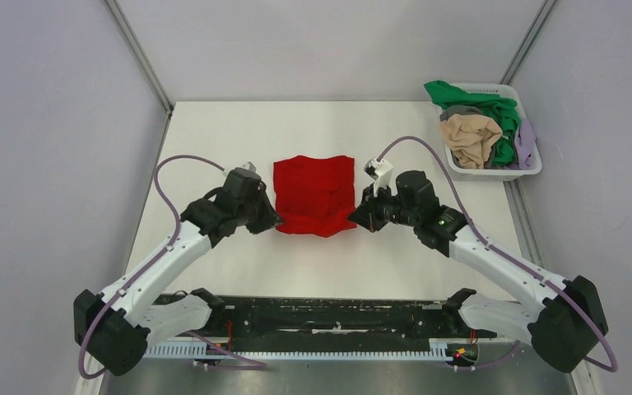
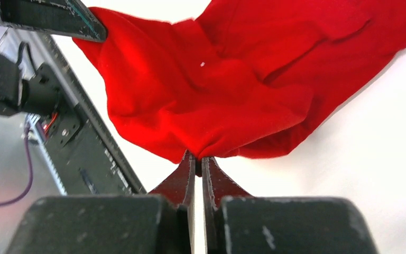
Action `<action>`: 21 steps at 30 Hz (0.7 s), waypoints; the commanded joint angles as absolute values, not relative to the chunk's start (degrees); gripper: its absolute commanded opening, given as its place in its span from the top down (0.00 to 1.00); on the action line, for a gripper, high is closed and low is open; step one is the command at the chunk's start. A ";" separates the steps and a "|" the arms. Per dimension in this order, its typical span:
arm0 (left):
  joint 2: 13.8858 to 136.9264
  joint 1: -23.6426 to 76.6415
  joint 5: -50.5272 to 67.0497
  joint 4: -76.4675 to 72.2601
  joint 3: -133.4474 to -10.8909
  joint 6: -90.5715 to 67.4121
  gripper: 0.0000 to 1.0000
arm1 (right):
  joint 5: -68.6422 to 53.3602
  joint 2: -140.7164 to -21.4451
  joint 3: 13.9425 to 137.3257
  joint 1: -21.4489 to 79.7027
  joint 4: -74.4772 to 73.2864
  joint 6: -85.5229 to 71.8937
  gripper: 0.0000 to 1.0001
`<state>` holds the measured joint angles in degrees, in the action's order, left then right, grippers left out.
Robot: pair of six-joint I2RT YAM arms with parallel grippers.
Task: Fold and stack the t-shirts
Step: Fold the long partially folded tshirt into a neat square
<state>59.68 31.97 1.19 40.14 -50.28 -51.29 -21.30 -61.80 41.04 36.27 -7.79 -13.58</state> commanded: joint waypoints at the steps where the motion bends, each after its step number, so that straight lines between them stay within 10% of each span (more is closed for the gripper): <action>1: 64.74 28.85 -4.54 36.74 -56.07 -48.09 0.98 | -16.30 -67.34 47.11 33.53 -4.76 -12.11 1.00; 21: 91.44 19.55 -2.88 31.55 -76.60 -40.51 0.98 | -16.32 -89.32 62.64 23.28 -0.76 -13.40 1.00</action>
<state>87.48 21.08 -1.45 33.52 -72.16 -44.45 -17.47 -86.21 58.67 24.45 -3.44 -13.34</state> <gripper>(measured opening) 0.036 0.021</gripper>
